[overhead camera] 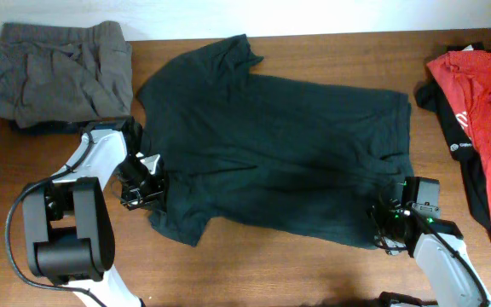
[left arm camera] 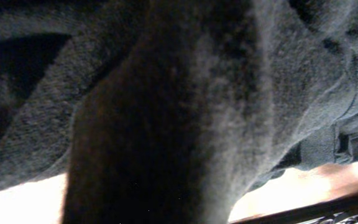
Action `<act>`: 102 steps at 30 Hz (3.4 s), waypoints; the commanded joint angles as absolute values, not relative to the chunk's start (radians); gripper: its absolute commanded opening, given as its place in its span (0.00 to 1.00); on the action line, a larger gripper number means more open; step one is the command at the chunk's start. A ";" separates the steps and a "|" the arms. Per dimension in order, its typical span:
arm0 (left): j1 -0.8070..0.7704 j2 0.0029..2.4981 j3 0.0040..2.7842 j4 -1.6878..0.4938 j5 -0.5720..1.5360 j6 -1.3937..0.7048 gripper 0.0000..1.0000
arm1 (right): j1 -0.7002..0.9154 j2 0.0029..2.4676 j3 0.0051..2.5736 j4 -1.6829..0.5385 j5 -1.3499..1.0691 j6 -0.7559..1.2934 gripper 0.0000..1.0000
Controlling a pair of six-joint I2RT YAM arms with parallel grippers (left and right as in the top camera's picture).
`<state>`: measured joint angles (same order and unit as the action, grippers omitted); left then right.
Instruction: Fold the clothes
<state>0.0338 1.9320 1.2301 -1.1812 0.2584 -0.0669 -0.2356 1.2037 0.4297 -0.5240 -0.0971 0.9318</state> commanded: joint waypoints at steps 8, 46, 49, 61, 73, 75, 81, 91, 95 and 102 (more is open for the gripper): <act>0.033 1.924 1.229 -1.177 0.274 -0.078 0.01 | -0.222 1.302 0.355 -0.748 -0.182 0.914 0.60; 0.033 1.741 1.280 -1.239 0.312 -0.083 0.01 | -0.085 1.295 0.633 -0.955 0.010 1.026 0.04; 0.033 1.737 1.304 -1.226 0.318 -0.086 0.01 | -0.085 1.295 0.672 -0.963 0.012 1.026 0.04; 0.033 1.737 1.386 -0.961 0.326 -0.102 0.01 | -0.085 1.295 0.736 -0.923 0.115 1.019 0.04; 0.033 1.737 1.386 -0.798 0.326 -0.145 0.01 | -0.085 1.301 0.735 -0.736 0.113 0.976 0.04; 0.033 1.737 1.386 -0.762 0.326 -0.145 0.01 | -0.085 1.303 0.735 -0.700 0.113 0.973 0.04; 0.033 1.737 1.386 -0.668 0.321 -0.145 0.01 | -0.085 1.314 0.735 -0.652 0.122 0.973 0.04; 0.032 1.755 1.386 -0.632 0.292 -0.145 0.02 | -0.085 1.393 0.735 -0.529 0.147 0.973 0.05; 0.032 1.797 1.386 -0.632 0.292 -0.145 0.02 | -0.085 1.422 0.735 -0.462 0.147 0.931 0.04; 0.032 1.857 1.385 -0.637 0.292 -0.144 0.02 | -0.085 1.422 0.735 -0.354 0.152 0.815 0.04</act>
